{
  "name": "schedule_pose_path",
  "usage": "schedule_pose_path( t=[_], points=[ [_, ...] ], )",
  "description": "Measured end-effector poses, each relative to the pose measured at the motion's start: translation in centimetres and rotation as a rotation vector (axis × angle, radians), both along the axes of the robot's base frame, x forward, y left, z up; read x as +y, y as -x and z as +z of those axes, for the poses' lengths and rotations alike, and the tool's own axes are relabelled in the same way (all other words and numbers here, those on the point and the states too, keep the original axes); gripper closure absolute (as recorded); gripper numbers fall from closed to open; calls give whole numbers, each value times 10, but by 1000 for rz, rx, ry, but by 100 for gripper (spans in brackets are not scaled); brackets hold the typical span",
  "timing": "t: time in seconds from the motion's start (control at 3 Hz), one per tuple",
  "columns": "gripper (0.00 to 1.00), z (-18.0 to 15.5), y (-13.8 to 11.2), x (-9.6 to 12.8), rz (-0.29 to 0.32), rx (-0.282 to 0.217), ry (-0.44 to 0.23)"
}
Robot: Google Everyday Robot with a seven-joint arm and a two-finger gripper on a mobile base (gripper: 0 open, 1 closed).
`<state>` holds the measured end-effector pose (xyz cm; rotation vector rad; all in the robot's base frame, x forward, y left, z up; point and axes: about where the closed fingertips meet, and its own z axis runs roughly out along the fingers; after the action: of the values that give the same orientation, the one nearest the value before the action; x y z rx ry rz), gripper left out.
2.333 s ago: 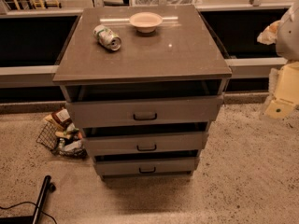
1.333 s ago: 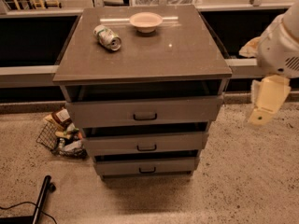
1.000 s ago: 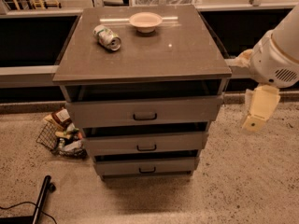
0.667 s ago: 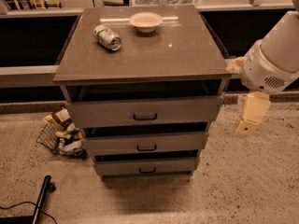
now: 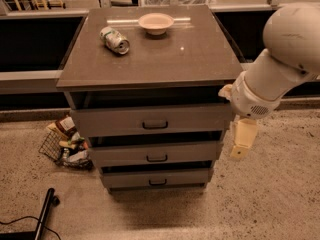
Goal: Open top drawer
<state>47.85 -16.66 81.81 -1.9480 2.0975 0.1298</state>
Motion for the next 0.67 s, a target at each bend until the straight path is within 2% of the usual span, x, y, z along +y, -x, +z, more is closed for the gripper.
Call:
schedule_pose_path(
  t=[0.33,0.67],
  points=[
    [0,-35,-12,9,25,37,-69],
    [0,-36,-12,9,25,37,-69]
  ],
)
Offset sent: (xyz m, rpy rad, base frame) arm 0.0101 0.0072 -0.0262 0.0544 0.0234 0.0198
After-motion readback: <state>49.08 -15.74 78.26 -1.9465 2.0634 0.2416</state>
